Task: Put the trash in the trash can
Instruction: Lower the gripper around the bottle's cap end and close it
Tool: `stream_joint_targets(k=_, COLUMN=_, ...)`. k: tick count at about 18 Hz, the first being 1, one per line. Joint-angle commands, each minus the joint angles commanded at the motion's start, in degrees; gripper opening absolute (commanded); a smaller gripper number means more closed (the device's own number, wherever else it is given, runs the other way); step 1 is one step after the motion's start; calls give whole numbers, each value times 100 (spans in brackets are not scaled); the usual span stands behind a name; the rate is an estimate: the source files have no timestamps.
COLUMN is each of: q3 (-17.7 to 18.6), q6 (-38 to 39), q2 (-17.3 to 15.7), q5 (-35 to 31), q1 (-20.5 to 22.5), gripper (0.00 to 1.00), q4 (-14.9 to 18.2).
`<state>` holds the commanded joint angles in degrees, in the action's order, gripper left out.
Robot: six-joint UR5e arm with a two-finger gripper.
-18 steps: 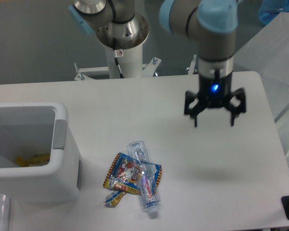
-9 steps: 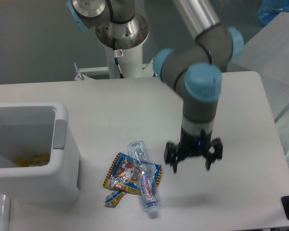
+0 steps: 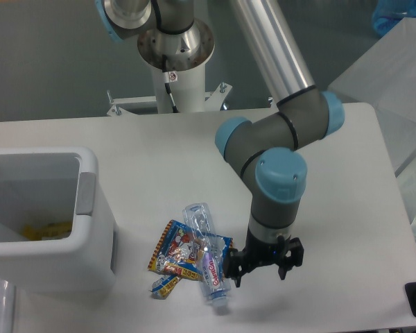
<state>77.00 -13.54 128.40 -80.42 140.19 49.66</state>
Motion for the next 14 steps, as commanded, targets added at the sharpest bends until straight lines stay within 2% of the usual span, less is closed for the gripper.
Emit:
stream_joint_targets(k=4, q3=-35, q6=228, q2=273, q5=-26, q1=-167, gripper=100, q4=-535)
stream_joint_targets(k=14, q3=-71, q6=237, q2=545, q5=-53, q1=-334, gripper=100, q4=-571)
